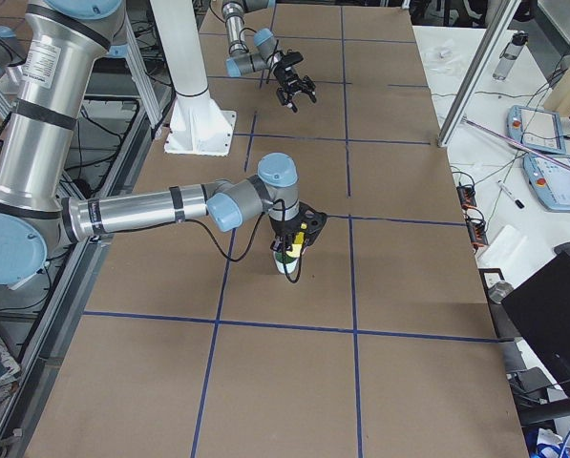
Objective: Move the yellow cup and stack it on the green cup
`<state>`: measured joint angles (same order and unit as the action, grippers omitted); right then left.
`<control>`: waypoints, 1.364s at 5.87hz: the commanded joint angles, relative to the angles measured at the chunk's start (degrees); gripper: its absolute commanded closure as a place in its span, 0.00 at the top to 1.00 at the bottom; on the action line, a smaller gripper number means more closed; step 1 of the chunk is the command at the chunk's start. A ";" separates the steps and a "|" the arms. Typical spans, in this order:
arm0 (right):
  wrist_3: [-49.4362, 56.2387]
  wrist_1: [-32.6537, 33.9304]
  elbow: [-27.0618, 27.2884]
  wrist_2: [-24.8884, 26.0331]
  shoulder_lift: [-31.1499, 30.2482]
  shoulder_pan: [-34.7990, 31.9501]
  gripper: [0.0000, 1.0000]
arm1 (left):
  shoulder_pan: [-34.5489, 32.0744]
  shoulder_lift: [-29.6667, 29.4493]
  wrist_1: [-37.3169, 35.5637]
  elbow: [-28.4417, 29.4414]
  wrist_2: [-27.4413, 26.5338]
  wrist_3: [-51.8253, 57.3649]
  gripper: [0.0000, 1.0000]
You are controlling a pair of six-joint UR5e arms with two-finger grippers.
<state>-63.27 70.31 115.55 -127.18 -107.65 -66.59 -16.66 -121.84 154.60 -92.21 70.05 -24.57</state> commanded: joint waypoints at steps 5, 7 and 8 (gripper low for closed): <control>0.26 0.18 -0.85 -3.78 -1.68 1.28 0.01 | 0.14 0.03 0.00 0.36 0.00 -0.04 1.00; 0.25 0.18 -1.03 -3.69 -1.51 1.55 0.13 | 0.14 0.03 0.09 0.27 0.00 -0.04 1.00; 0.25 0.27 -1.03 -3.43 -1.33 1.55 0.12 | 0.14 0.03 0.09 0.27 0.00 -0.04 1.00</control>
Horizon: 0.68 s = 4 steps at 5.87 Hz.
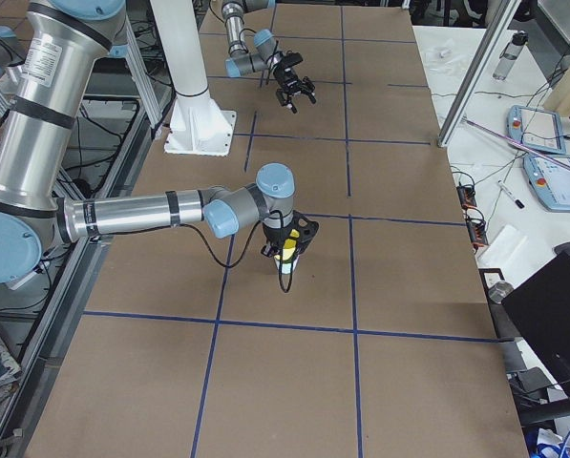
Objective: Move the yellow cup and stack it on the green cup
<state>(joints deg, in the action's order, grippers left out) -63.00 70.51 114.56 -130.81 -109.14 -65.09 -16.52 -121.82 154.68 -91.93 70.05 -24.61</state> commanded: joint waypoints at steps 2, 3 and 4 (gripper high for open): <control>-0.11 -0.03 -1.00 0.29 0.77 0.05 0.11 | 0.09 -0.09 0.01 -0.09 0.00 -0.09 1.00; -0.11 -0.03 -1.00 0.29 0.77 0.05 0.22 | 0.09 -0.09 0.01 -0.09 0.00 -0.09 1.00; -0.11 -0.03 -1.09 0.29 0.77 0.22 0.55 | 0.09 0.00 0.01 -0.09 0.00 -0.09 1.00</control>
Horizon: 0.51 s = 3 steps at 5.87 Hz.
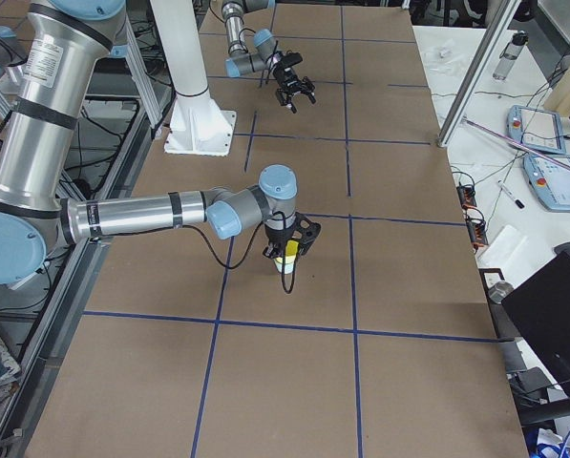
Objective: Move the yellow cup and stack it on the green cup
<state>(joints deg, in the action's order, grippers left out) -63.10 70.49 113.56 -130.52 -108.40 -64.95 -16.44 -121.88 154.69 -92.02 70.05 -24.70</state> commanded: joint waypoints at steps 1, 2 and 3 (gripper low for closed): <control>-0.70 -0.09 -0.09 0.00 0.11 0.09 1.00 | -0.09 0.06 0.00 0.08 0.00 0.09 1.00; -0.62 -0.09 0.00 0.09 0.55 0.00 1.00 | -0.26 0.85 -0.09 0.26 -0.09 0.17 1.00; 0.25 -0.18 1.13 0.18 0.64 -0.78 1.00 | -3.13 1.81 -2.70 0.78 0.43 0.17 1.00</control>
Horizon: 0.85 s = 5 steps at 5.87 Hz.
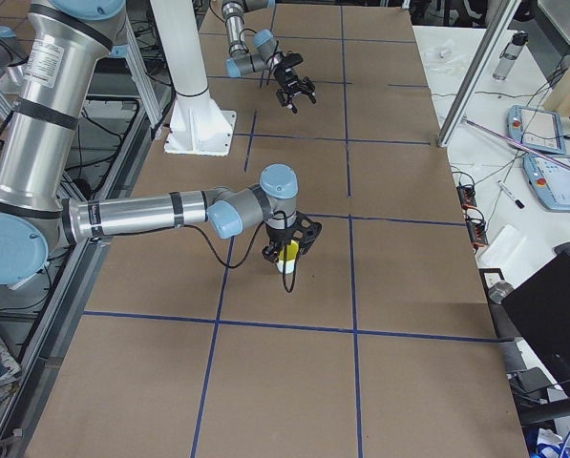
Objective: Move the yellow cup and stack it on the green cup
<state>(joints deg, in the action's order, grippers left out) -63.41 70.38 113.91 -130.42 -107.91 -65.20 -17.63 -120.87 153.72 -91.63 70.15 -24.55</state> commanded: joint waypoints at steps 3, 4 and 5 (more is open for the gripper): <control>14.43 0.81 0.43 -1.50 -0.02 -8.70 1.00 | -15.45 1.85 -21.34 0.48 15.82 -4.34 1.00; 16.81 0.99 0.26 -1.59 -0.10 -10.11 1.00 | -18.20 3.43 -28.75 0.57 17.37 -10.29 1.00; 20.22 0.99 -0.70 -1.59 0.07 -10.73 1.00 | -19.97 4.06 -36.92 0.05 17.56 -10.69 1.00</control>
<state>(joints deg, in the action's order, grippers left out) -46.29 71.30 113.91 -131.98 -107.94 -75.06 -35.43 -117.63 123.99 -91.25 86.76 -33.49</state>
